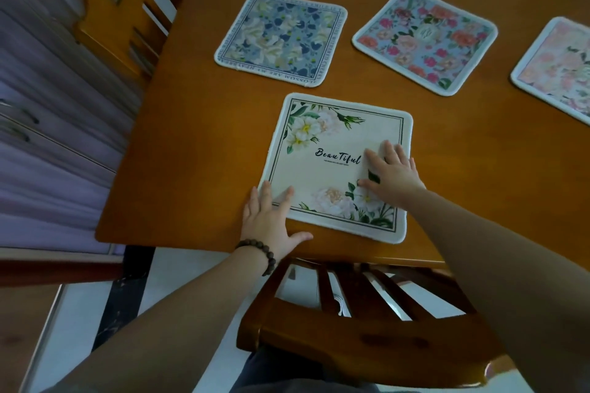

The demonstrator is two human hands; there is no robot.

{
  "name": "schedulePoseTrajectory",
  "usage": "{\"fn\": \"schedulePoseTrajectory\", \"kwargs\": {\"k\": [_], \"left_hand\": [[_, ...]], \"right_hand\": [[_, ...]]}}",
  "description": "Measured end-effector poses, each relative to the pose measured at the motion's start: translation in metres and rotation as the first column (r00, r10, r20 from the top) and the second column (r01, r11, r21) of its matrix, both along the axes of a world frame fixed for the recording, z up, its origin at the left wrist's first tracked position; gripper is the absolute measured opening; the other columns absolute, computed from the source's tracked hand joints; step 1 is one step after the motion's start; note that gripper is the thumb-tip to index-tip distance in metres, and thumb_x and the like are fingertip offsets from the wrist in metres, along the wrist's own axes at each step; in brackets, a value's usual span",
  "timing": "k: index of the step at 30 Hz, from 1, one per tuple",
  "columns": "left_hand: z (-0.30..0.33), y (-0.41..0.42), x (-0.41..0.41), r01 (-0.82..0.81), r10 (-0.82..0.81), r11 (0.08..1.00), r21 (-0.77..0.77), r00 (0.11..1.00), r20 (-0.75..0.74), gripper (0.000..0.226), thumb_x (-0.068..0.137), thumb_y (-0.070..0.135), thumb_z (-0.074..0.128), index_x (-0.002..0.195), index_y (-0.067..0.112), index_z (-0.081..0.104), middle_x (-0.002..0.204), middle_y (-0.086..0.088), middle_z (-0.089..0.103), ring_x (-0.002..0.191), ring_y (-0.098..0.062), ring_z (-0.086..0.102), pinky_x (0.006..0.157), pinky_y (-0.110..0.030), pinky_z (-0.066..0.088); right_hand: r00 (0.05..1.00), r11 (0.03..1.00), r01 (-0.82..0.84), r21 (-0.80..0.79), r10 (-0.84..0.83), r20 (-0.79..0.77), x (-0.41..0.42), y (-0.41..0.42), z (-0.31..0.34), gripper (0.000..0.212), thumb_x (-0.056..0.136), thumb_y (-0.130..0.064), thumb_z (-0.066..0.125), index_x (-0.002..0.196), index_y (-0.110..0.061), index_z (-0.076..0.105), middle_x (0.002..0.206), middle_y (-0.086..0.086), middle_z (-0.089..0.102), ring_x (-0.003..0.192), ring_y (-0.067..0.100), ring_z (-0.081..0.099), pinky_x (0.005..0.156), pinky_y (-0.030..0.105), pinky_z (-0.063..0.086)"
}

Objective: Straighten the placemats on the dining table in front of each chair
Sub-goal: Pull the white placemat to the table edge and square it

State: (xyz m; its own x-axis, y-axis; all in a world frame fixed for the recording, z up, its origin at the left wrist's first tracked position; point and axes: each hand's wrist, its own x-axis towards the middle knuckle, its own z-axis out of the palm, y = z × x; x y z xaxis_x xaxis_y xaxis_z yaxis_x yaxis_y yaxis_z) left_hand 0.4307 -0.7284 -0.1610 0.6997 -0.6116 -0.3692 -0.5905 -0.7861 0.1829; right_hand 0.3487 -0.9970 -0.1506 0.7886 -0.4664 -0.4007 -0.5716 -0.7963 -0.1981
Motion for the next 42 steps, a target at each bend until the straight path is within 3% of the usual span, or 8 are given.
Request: {"fn": "schedulePoseTrajectory", "kwargs": {"k": [2,5,10,16,24,42], "left_hand": [[0.005,0.0,0.007,-0.006,0.006,1.0,-0.01,0.999,0.033,0.105,0.068,0.085,0.043,0.149,0.037,-0.003,0.159,-0.012,-0.01,0.144,-0.035,-0.005,0.115,-0.047,0.007],[0.012,-0.006,0.027,-0.056,0.056,0.998,-0.041,0.998,0.001,0.115,0.064,0.085,0.049,0.149,0.034,-0.007,0.157,-0.014,-0.017,0.144,-0.032,-0.012,0.115,-0.046,0.004],[0.011,-0.021,0.044,-0.07,0.064,0.996,-0.063,0.993,-0.104,0.128,0.056,0.082,0.062,0.149,0.032,-0.011,0.155,-0.018,-0.022,0.143,-0.032,-0.02,0.118,-0.045,0.006],[0.003,-0.021,0.032,-0.085,0.064,0.991,-0.104,0.98,-0.191,0.128,0.055,0.079,0.066,0.149,0.035,-0.008,0.155,-0.016,-0.023,0.142,-0.03,-0.022,0.118,-0.045,0.007],[0.002,-0.027,0.006,-0.015,-0.002,0.996,-0.087,0.982,-0.187,0.125,0.059,0.077,0.067,0.149,0.035,-0.009,0.153,-0.017,-0.028,0.141,-0.031,-0.025,0.117,-0.043,0.001],[0.009,-0.017,-0.027,0.062,-0.071,0.997,-0.048,0.971,-0.227,0.114,0.066,0.067,0.069,0.151,0.036,-0.001,0.154,-0.014,-0.027,0.142,-0.028,-0.023,0.116,-0.041,0.005]], "right_hand": [[0.994,0.996,0.09,-0.006,-0.089,0.06,-0.007,0.011,0.001,0.083,0.086,-0.062,0.047,0.149,-0.033,0.002,0.158,0.009,-0.015,0.143,0.03,-0.016,0.116,0.051,0.0],[0.975,0.982,0.186,-0.011,-0.183,0.123,-0.027,0.04,-0.003,0.097,0.075,-0.079,0.041,0.148,-0.034,-0.004,0.156,0.01,-0.02,0.142,0.031,-0.02,0.114,0.047,-0.004],[0.975,0.976,0.216,0.013,-0.217,0.045,-0.056,0.077,-0.012,0.114,0.058,-0.091,0.043,0.146,-0.041,-0.01,0.153,0.01,-0.028,0.139,0.038,-0.023,0.112,0.05,-0.007],[0.972,0.972,0.233,0.001,-0.233,0.011,-0.056,0.075,-0.013,0.12,0.056,-0.086,0.053,0.147,-0.036,-0.007,0.154,0.018,-0.023,0.139,0.044,-0.019,0.114,0.05,-0.003],[0.975,0.974,0.22,0.054,-0.22,-0.022,-0.072,0.04,-0.005,0.121,0.053,-0.083,0.059,0.147,-0.04,-0.004,0.154,0.013,-0.024,0.141,0.036,-0.021,0.115,0.048,0.002],[0.973,0.972,0.227,0.061,-0.223,-0.067,-0.114,0.05,0.006,0.121,0.057,-0.077,0.064,0.148,-0.038,-0.006,0.154,0.014,-0.026,0.14,0.036,-0.022,0.115,0.048,0.004]]}}
